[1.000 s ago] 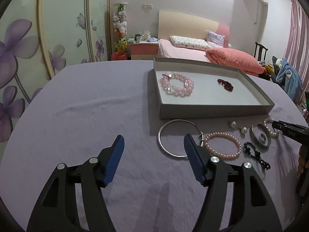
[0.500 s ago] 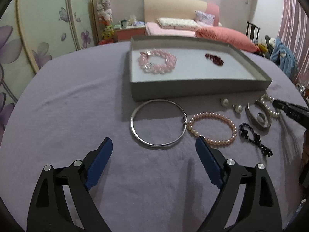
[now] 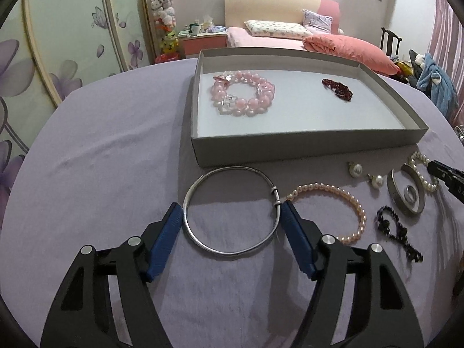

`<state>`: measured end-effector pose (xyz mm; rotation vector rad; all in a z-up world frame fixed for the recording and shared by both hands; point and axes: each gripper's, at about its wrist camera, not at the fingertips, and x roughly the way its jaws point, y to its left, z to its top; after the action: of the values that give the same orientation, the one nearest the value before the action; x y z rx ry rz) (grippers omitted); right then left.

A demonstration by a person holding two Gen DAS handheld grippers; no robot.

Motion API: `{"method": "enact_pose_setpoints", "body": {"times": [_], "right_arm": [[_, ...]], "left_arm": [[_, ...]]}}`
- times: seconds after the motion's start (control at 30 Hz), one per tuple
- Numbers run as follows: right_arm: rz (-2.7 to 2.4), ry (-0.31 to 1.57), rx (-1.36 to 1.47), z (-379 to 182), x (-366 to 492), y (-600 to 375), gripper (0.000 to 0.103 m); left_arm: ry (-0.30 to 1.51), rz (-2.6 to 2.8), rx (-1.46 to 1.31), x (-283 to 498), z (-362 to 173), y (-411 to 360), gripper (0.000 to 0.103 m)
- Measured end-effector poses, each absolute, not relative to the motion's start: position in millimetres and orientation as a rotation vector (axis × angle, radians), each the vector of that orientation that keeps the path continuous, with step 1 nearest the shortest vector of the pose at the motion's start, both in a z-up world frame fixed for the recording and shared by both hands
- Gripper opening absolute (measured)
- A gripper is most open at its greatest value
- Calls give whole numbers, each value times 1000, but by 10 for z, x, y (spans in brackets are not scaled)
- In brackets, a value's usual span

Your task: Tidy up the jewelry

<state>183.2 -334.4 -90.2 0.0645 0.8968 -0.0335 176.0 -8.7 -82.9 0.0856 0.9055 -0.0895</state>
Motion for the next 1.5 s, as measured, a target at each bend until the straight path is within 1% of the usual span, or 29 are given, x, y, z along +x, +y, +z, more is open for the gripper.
{"method": "enact_pose_setpoints", "body": {"times": [0.27,0.33,0.43,0.5,0.57,0.7,0.83,1.17,1.5], "right_arm": [[-18,899,53,-895,1747,-3332,11],[-18,899,61,-897,1737,-3342,11],[-18,899,62,-895,1739,-3341,11],[-18,899,62,-893,1739,-3337,11],[-18,899,62,-895,1739,-3340,11],[-16,899,65,-887,1740,-3342,10],[8,895,127,-873,1737,-3393,10],[54,786,185,-604,1593,-3363,10],[92,768,185,-517,1531,-3273,10]], "left_arm": [[910,-102,99,1607,-811,-59,71],[911,-95,101,1640,-813,-75,74],[911,-90,90,1688,-819,-90,75],[911,-89,88,1702,-817,-97,75],[908,-94,85,1706,-809,-98,73],[908,-93,84,1708,-806,-100,72],[894,-88,77,1691,-789,-79,71],[868,-69,59,1620,-759,-1,71],[804,-95,56,1537,-638,-38,71]]}}
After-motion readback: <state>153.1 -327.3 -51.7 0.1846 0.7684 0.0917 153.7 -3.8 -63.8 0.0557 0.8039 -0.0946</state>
